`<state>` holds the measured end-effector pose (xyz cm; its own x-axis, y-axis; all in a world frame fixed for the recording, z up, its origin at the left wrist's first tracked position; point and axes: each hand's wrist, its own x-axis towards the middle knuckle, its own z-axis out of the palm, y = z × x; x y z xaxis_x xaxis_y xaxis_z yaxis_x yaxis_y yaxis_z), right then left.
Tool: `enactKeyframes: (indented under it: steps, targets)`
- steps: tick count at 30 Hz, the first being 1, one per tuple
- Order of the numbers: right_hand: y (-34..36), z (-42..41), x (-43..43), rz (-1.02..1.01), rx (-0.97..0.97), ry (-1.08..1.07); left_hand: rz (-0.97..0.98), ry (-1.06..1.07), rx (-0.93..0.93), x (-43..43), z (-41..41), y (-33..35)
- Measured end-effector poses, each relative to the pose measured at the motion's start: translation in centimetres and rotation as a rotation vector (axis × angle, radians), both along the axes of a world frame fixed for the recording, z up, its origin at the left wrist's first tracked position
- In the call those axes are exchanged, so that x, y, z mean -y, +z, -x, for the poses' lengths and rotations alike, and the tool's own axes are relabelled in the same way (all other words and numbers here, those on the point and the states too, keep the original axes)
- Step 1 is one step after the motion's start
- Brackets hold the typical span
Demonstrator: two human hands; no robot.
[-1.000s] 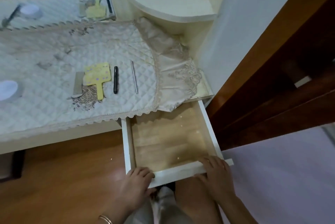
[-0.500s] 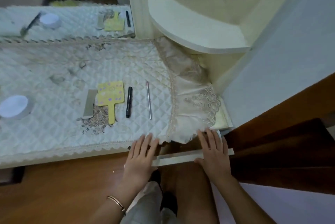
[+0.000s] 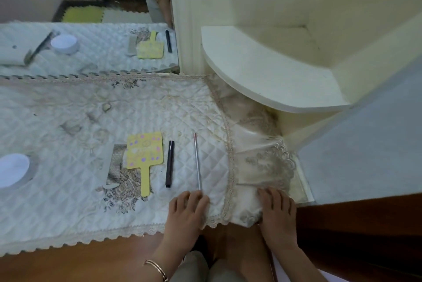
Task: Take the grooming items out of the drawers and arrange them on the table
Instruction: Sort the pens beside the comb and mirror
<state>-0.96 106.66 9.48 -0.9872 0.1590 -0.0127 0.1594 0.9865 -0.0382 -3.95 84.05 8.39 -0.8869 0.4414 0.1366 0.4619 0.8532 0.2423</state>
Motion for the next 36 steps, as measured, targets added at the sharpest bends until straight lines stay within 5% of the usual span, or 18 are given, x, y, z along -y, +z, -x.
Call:
enactKeyframes:
  steps: [11,23,31,36]
  targets:
    - [6.0,3.1,-3.0,0.276,0.404,0.197,-0.079,-0.143,0.216,2.6,1.9,3.3]
    - [7.4,13.5,8.9,0.691,0.202,0.083,-0.607,0.407,0.525,5.2,6.7,7.6]
    - [5.3,16.3,13.9,0.511,0.275,-0.188,-0.708,0.426,0.694,8.5,12.8,8.1]
    - [7.1,16.1,15.0,0.771,0.191,-0.150,-0.886,0.434,0.798,7.1,14.7,8.3]
